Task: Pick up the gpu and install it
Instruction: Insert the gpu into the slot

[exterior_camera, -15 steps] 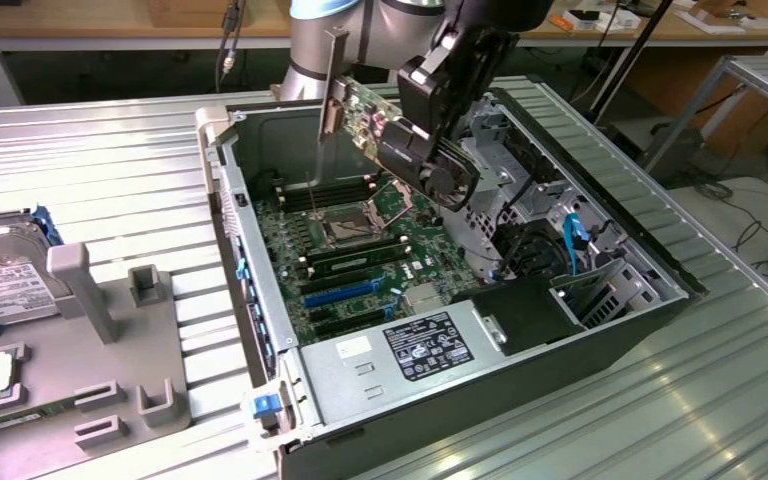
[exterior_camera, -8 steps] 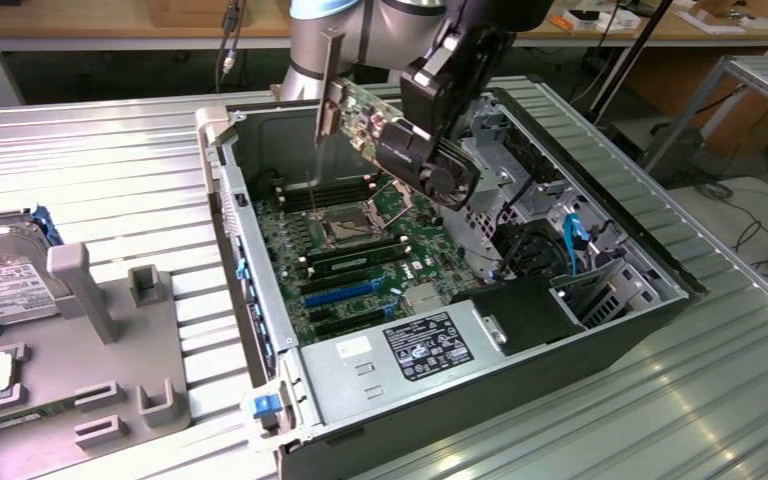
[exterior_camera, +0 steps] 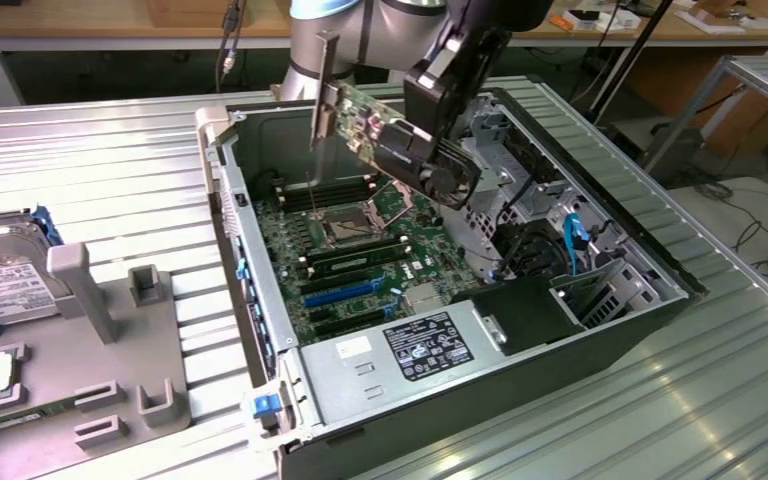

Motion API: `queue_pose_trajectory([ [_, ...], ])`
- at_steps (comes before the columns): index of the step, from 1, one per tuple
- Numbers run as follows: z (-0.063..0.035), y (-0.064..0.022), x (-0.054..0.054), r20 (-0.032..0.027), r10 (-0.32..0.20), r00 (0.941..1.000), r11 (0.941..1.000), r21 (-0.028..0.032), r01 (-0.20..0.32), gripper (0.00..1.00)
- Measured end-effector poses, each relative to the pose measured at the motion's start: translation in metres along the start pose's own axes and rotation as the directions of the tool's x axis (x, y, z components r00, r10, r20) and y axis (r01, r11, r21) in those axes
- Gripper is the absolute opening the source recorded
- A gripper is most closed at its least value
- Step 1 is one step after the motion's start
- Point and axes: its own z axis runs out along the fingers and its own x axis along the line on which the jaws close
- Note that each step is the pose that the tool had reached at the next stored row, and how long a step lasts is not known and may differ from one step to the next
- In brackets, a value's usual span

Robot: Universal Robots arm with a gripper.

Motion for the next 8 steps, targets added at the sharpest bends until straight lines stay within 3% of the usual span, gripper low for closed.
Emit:
queue_pose_trajectory([
  [8,0.0,0.0,0.0,-0.0049,-0.058,0.9983,0.9983,-0.0013,0.058,0.27],
])
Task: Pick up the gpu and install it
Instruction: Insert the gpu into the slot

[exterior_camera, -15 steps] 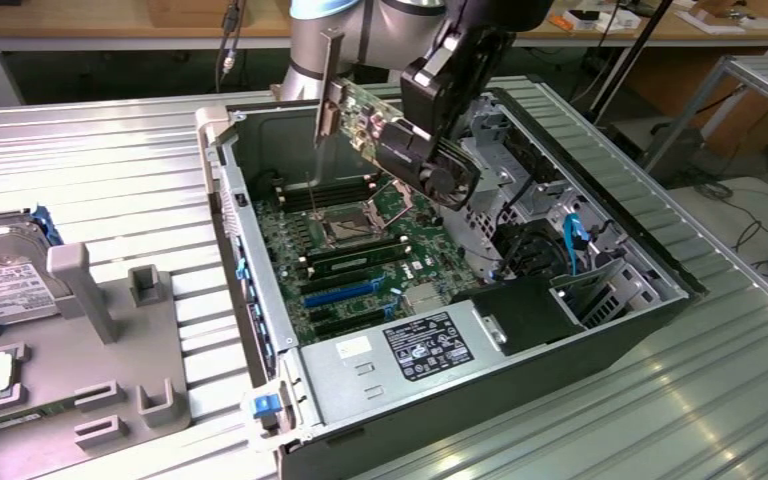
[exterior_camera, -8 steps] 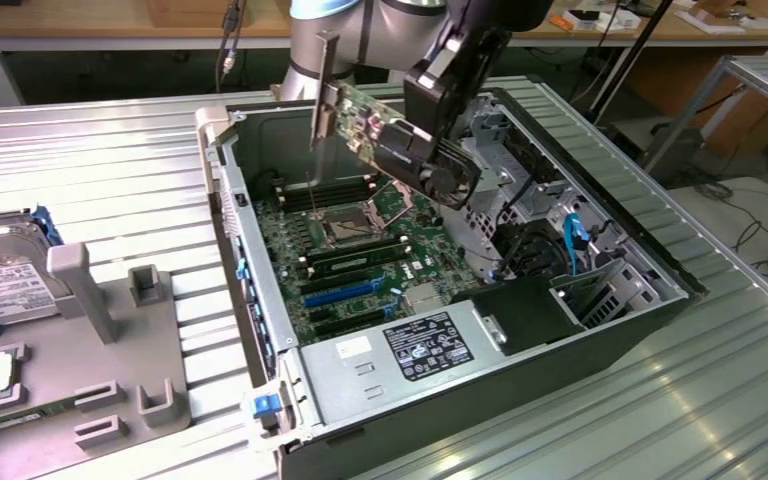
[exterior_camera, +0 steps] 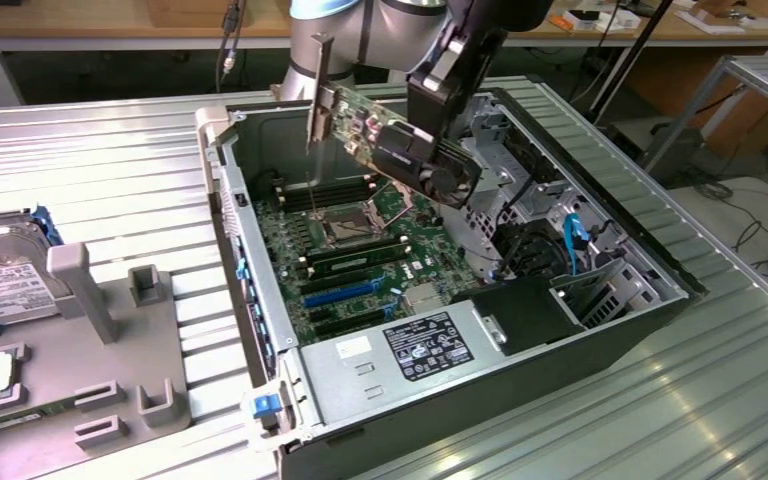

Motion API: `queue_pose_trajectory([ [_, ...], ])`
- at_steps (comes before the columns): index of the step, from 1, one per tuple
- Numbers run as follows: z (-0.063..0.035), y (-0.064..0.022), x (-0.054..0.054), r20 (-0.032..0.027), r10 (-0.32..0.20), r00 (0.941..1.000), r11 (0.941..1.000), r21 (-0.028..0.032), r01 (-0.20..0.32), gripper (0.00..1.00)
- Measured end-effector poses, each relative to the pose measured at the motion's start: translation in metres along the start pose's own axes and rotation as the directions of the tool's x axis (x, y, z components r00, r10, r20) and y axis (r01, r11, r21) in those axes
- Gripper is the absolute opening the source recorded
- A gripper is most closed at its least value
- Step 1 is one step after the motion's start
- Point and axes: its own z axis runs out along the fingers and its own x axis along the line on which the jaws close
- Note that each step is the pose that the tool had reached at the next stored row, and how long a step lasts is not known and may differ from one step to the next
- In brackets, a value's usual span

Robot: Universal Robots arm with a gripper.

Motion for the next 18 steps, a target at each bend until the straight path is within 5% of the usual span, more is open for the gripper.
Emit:
queue_pose_trajectory([
  [18,0.0,0.0,0.0,-0.0136,-0.164,0.9864,0.9865,-0.0045,0.164,0.27],
])
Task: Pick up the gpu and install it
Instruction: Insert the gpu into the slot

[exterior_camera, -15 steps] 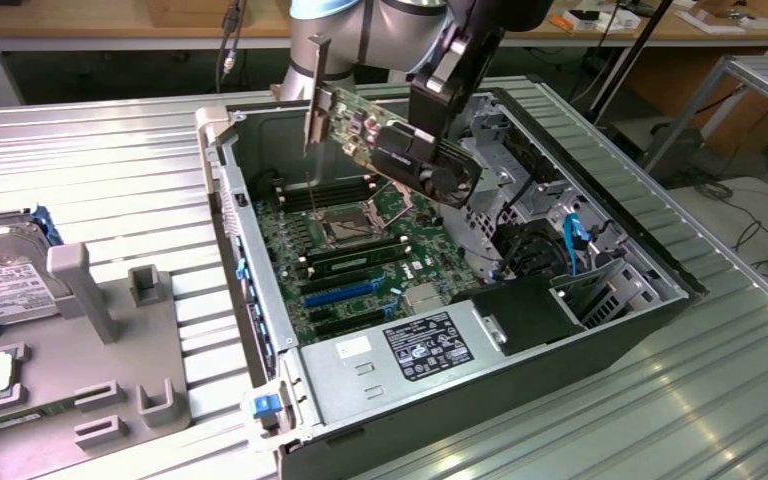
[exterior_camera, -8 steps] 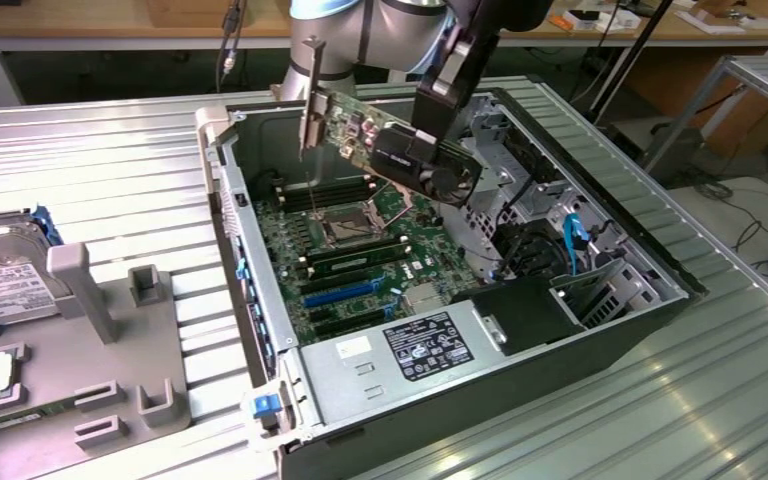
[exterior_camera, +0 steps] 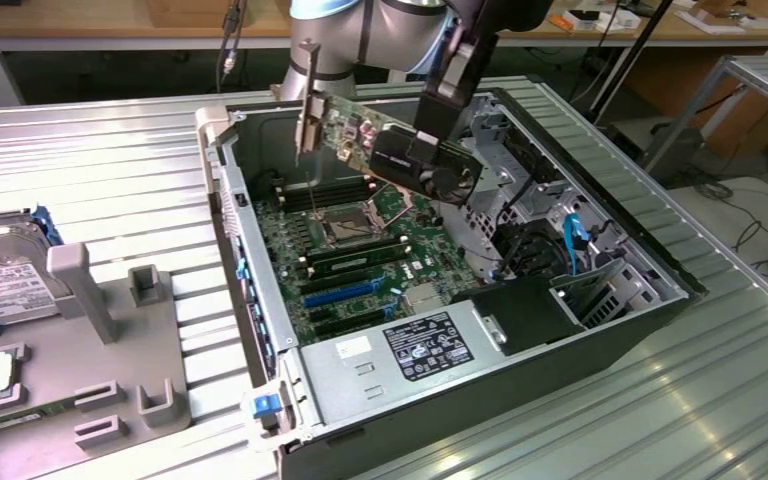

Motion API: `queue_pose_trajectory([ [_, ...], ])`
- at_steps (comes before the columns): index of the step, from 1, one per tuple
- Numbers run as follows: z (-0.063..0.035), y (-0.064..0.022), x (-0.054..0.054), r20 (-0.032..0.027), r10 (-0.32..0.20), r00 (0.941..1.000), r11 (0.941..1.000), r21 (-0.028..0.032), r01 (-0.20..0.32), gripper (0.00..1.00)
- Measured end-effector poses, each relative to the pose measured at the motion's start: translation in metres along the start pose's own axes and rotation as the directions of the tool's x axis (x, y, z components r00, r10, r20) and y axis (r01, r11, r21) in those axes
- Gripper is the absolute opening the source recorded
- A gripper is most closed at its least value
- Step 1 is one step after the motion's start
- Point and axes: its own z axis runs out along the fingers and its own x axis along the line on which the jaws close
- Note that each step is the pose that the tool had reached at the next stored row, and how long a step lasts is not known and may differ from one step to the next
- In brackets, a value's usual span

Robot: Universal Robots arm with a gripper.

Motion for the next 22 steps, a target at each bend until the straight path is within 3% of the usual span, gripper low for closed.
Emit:
queue_pose_trajectory([
  [8,0.0,0.0,0.0,-0.0051,-0.059,0.9982,0.9982,-0.0013,0.059,0.27],
  [15,0.0,0.0,0.0,-0.0055,-0.064,0.9979,0.9979,-0.0015,0.064,0.27],
  [22,0.0,0.0,0.0,-0.01,-0.118,0.9929,0.993,-0.003,0.118,0.27],
])
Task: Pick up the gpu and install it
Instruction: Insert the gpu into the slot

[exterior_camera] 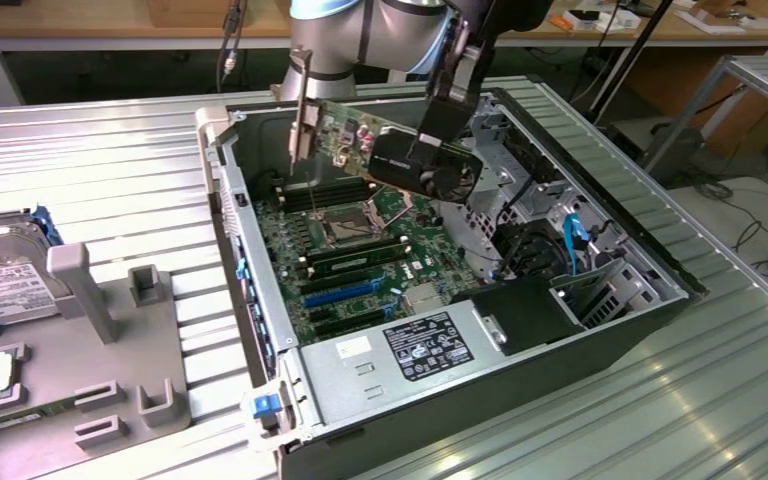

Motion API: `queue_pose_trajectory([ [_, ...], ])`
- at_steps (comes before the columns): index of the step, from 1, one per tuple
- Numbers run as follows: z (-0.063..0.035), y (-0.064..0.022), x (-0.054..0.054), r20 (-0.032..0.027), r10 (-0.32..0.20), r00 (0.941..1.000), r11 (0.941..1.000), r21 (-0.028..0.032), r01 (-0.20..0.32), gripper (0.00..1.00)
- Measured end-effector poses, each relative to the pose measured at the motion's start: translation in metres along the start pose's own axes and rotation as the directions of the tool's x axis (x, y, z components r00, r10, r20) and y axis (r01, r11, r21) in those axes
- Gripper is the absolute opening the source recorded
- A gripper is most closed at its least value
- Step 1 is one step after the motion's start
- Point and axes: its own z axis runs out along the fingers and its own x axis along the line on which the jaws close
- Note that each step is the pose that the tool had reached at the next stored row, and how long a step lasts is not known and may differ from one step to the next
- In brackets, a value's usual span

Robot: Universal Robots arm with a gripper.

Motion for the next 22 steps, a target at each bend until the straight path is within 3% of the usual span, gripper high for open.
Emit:
queue_pose_trajectory([
  [11,0.0,0.0,0.0,-0.009,-0.107,0.9942,0.9942,-0.0027,0.107,0.27],
  [19,0.0,0.0,0.0,-0.0095,-0.113,0.9935,0.9935,-0.0028,0.113,0.27],
  [22,0.0,0.0,0.0,-0.0122,-0.146,0.9892,0.9893,-0.0039,0.146,0.27],
])
